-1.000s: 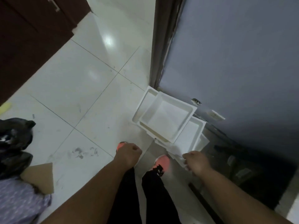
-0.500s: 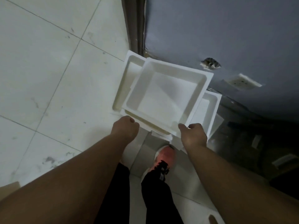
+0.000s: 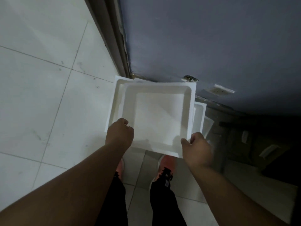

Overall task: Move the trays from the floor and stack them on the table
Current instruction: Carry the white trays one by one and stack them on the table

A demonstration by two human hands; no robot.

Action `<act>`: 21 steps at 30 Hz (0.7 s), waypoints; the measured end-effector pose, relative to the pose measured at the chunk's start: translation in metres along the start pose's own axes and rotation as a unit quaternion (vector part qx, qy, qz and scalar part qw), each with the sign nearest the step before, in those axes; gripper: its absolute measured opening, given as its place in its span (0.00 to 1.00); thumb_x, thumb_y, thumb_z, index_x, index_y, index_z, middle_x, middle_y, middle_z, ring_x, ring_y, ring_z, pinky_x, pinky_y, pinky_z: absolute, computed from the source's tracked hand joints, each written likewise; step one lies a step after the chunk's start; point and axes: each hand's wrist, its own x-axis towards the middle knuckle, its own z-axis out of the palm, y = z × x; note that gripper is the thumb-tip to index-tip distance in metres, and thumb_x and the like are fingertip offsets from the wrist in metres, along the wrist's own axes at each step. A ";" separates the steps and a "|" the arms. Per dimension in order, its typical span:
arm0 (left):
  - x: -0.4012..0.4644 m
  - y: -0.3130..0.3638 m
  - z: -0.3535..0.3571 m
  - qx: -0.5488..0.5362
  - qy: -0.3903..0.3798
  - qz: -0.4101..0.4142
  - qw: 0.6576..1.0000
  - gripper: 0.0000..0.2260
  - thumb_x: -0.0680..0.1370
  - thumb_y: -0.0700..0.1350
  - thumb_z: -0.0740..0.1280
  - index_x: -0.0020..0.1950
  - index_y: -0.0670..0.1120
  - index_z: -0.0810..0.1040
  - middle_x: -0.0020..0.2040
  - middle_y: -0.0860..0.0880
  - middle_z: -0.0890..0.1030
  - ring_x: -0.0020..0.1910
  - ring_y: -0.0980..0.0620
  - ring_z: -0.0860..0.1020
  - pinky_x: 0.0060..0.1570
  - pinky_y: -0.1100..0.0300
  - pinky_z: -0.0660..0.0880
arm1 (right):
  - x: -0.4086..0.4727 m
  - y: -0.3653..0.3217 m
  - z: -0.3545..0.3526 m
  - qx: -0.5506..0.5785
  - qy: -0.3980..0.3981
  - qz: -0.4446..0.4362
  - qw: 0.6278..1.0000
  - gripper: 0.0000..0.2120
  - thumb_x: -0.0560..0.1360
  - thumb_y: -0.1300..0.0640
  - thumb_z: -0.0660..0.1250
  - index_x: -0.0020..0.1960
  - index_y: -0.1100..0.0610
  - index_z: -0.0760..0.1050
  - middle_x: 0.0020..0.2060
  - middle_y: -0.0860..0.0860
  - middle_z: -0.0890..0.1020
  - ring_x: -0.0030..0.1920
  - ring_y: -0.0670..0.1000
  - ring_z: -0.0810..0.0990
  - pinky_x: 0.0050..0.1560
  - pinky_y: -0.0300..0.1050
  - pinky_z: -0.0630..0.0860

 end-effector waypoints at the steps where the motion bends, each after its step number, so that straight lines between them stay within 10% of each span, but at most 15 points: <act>1: -0.004 0.009 -0.019 0.018 0.017 0.033 0.999 0.17 0.78 0.43 0.61 0.66 0.46 0.76 0.62 0.45 0.80 0.59 0.45 0.78 0.55 0.58 0.72 | -0.011 -0.004 -0.015 0.002 0.003 -0.008 1.000 0.11 0.77 0.52 0.70 0.44 0.58 0.72 0.32 0.48 0.72 0.37 0.54 0.73 0.40 0.42 0.66; 14: -0.135 0.097 -0.210 0.198 0.043 0.241 0.949 0.19 0.77 0.49 0.67 0.68 0.53 0.71 0.60 0.46 0.78 0.62 0.44 0.76 0.58 0.49 0.75 | -0.196 -0.056 -0.261 -0.096 0.058 -0.132 0.985 0.13 0.77 0.45 0.68 0.42 0.49 0.68 0.33 0.43 0.76 0.31 0.41 0.75 0.27 0.38 0.71; 21: -0.259 0.127 -0.279 0.215 0.080 0.406 0.884 0.09 0.80 0.50 0.64 0.55 0.47 0.78 0.51 0.45 0.82 0.50 0.42 0.80 0.47 0.53 0.76 | -0.309 -0.059 -0.385 -0.081 0.224 -0.158 0.958 0.11 0.75 0.47 0.71 0.47 0.53 0.73 0.39 0.53 0.83 0.37 0.60 0.80 0.37 0.49 0.76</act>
